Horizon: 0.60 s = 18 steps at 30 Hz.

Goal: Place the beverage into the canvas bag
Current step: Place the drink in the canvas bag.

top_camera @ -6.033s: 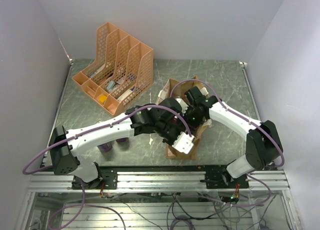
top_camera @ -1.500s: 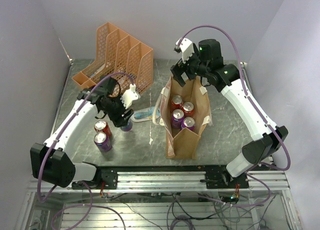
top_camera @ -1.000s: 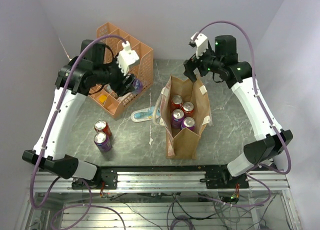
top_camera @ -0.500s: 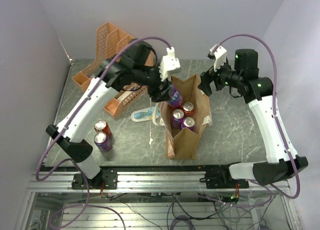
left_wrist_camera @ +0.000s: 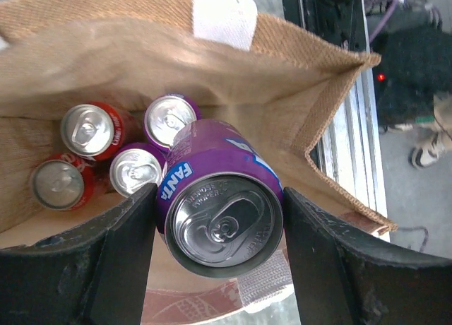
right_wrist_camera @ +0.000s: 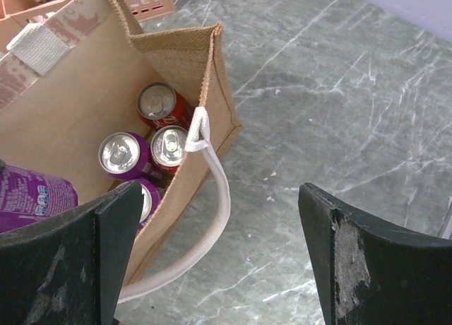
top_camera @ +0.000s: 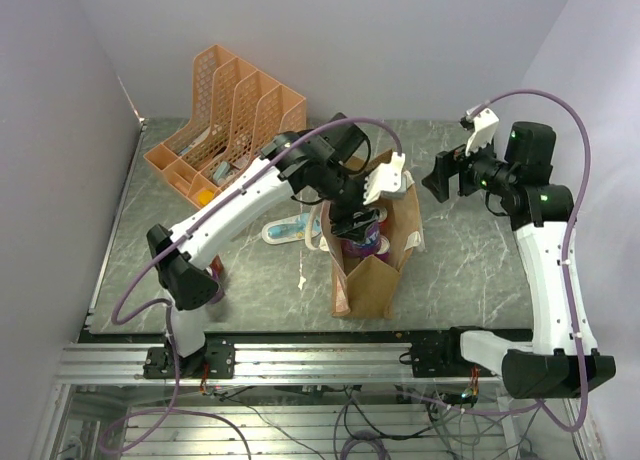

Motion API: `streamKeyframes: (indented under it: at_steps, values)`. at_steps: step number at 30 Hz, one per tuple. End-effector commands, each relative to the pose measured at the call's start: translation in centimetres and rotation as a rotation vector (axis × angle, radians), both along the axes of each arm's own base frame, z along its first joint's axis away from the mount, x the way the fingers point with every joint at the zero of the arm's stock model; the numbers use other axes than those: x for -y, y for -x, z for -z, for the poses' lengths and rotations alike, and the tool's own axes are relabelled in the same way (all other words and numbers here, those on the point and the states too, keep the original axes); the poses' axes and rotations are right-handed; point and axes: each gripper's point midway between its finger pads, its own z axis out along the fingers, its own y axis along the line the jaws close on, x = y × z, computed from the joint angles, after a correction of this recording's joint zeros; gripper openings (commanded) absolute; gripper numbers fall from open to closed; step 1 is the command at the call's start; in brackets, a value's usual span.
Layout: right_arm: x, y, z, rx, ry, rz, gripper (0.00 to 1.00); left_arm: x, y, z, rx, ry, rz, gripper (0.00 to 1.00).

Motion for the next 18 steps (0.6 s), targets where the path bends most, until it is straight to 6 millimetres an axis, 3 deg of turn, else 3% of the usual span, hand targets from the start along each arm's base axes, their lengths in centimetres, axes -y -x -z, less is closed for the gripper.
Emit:
streamKeyframes:
  at_steps: [1,11,18]
  values:
    - [0.3,0.5,-0.8,0.039,-0.023,0.016,0.91,0.0,2.9,-1.7,0.036,0.039,0.174,0.07]
    - [0.9,0.6,0.4,0.009,-0.078,0.056,0.91,-0.7,9.2,1.2,0.068,-0.03,0.465,0.07]
    - [0.5,1.5,1.6,-0.019,-0.095,0.036,0.91,-0.1,10.8,2.7,0.092,-0.085,0.498,0.07]
